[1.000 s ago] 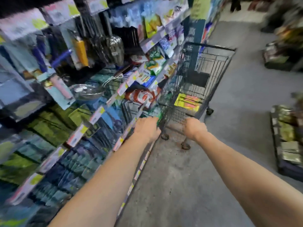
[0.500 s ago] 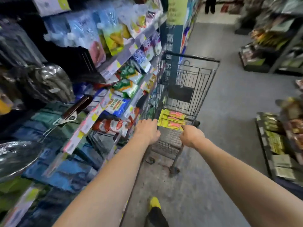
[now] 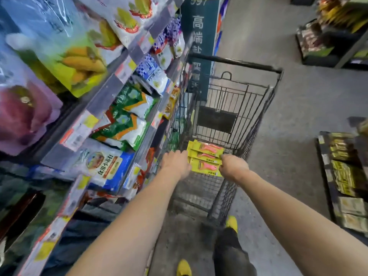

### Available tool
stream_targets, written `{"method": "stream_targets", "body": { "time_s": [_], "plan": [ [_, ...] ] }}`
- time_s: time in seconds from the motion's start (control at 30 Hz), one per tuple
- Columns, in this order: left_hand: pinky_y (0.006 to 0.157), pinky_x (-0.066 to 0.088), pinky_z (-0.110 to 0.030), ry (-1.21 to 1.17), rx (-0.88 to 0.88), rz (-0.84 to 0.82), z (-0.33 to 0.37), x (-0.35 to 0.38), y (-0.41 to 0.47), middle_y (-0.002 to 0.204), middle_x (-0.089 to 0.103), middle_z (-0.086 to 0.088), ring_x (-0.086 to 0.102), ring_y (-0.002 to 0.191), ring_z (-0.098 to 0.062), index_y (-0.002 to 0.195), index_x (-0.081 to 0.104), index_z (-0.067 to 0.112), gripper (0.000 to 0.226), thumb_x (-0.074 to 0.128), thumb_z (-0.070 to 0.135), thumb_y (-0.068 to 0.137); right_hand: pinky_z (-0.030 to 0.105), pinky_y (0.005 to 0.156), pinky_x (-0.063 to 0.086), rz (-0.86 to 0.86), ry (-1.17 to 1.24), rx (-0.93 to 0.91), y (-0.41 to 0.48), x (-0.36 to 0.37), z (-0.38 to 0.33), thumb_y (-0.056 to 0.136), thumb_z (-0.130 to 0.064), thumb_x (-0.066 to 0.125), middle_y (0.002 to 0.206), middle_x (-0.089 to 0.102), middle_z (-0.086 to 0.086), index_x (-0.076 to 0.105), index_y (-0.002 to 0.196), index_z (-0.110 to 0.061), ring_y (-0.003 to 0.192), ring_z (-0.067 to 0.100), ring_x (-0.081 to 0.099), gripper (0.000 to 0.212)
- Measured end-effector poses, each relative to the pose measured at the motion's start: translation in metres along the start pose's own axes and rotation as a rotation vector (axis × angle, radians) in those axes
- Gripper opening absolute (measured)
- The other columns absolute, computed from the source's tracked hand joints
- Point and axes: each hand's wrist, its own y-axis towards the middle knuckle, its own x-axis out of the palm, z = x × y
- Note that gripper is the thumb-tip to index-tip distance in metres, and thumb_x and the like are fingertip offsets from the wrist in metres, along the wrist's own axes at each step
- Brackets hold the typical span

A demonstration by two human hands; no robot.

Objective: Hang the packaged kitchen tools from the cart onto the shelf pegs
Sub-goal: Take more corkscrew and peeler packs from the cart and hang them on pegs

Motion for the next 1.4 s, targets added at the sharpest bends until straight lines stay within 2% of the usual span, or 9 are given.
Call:
{"method": "stream_targets", "body": {
  "time_s": [0.5, 0.8, 0.9, 1.0, 1.17, 1.2, 1.27, 1.33, 1.4],
  "plan": [
    [0.099, 0.049, -0.044, -0.275, -0.36, -0.26, 0.02, 0.085, 0.212, 0.13, 0.064, -0.013, 0.061, 0.12, -0.035, 0.129, 0.055, 0.013, 0.042, 0.047, 0.042, 0.1, 0.045, 0.093, 0.055, -0.329, -0.122, -0.167, 0.302, 0.043, 0.052, 0.09, -0.032, 0.054, 0.128, 0.065, 0.011, 0.052, 0.135, -0.021, 0.114, 0.033, 0.065, 0.046],
    [0.103, 0.046, -0.051, -0.454, -0.451, -0.462, 0.045, 0.204, 0.289, 0.129, 0.064, -0.012, 0.06, 0.124, -0.035, 0.129, 0.056, 0.015, 0.041, 0.051, 0.045, 0.101, 0.053, 0.106, 0.047, -0.453, -0.088, -0.102, 0.397, 0.149, 0.064, 0.1, -0.028, 0.053, 0.15, 0.042, 0.015, 0.029, 0.152, -0.019, 0.134, 0.036, 0.049, 0.057],
    [0.104, 0.048, -0.055, -0.476, -0.449, -0.516, 0.054, 0.236, 0.309, 0.128, 0.062, -0.011, 0.061, 0.121, -0.035, 0.128, 0.057, 0.014, 0.036, 0.05, 0.039, 0.103, 0.052, 0.107, 0.045, -0.431, -0.095, -0.124, 0.419, 0.171, 0.074, 0.098, -0.033, 0.054, 0.148, 0.043, 0.013, 0.032, 0.15, -0.025, 0.133, 0.037, 0.048, 0.057],
    [0.09, 0.056, -0.049, -0.596, -0.508, -0.56, 0.064, 0.267, 0.323, 0.125, 0.066, -0.013, 0.067, 0.112, -0.037, 0.123, 0.062, 0.012, 0.028, 0.052, 0.029, 0.104, 0.048, 0.102, 0.048, -0.397, -0.041, -0.144, 0.435, 0.189, 0.084, 0.097, -0.035, 0.053, 0.136, 0.052, 0.013, 0.044, 0.142, -0.029, 0.121, 0.037, 0.055, 0.046],
    [0.097, 0.049, -0.037, -1.242, -1.011, -0.371, 0.091, 0.285, 0.345, 0.143, 0.053, -0.024, 0.055, 0.127, -0.037, 0.147, 0.04, -0.006, 0.073, 0.059, 0.047, 0.101, 0.032, 0.11, 0.037, -0.337, 0.142, -0.111, 0.448, 0.209, 0.087, 0.099, -0.033, 0.057, 0.121, 0.063, 0.012, 0.064, 0.121, -0.018, 0.117, 0.022, 0.055, 0.027],
    [0.097, 0.046, -0.034, -1.339, -1.128, -0.302, 0.097, 0.28, 0.35, 0.148, 0.049, -0.024, 0.052, 0.132, -0.036, 0.152, 0.033, -0.007, 0.083, 0.063, 0.048, 0.098, 0.032, 0.115, 0.032, -0.376, 0.149, -0.103, 0.447, 0.209, 0.085, 0.098, -0.039, 0.059, 0.112, 0.064, 0.012, 0.064, 0.116, -0.02, 0.113, 0.018, 0.056, 0.026],
    [0.091, 0.041, -0.031, -1.486, -1.348, -0.184, 0.106, 0.275, 0.357, 0.15, 0.044, -0.023, 0.049, 0.136, -0.036, 0.157, 0.014, -0.004, 0.1, 0.075, 0.041, 0.092, 0.035, 0.121, 0.027, -0.418, 0.179, -0.089, 0.446, 0.215, 0.086, 0.094, -0.054, 0.059, 0.12, 0.064, 0.015, 0.059, 0.107, -0.029, 0.126, 0.02, 0.055, 0.028],
    [0.084, 0.04, -0.03, -1.489, -1.461, -0.161, 0.107, 0.276, 0.358, 0.148, 0.047, -0.024, 0.053, 0.132, -0.037, 0.154, 0.018, -0.002, 0.099, 0.08, 0.036, 0.088, 0.041, 0.113, 0.04, -0.422, 0.221, -0.039, 0.447, 0.216, 0.087, 0.088, -0.063, 0.061, 0.138, 0.054, 0.014, 0.052, 0.101, -0.033, 0.136, 0.028, 0.05, 0.034],
    [0.078, 0.039, -0.027, -1.416, -1.487, -0.181, 0.106, 0.278, 0.355, 0.144, 0.054, -0.021, 0.058, 0.127, -0.035, 0.148, 0.032, -0.003, 0.088, 0.08, 0.038, 0.087, 0.043, 0.099, 0.05, -0.445, 0.253, -0.009, 0.448, 0.213, 0.087, 0.081, -0.066, 0.068, 0.127, 0.056, 0.009, 0.051, 0.112, -0.027, 0.119, 0.031, 0.059, 0.053]
  ]
}}
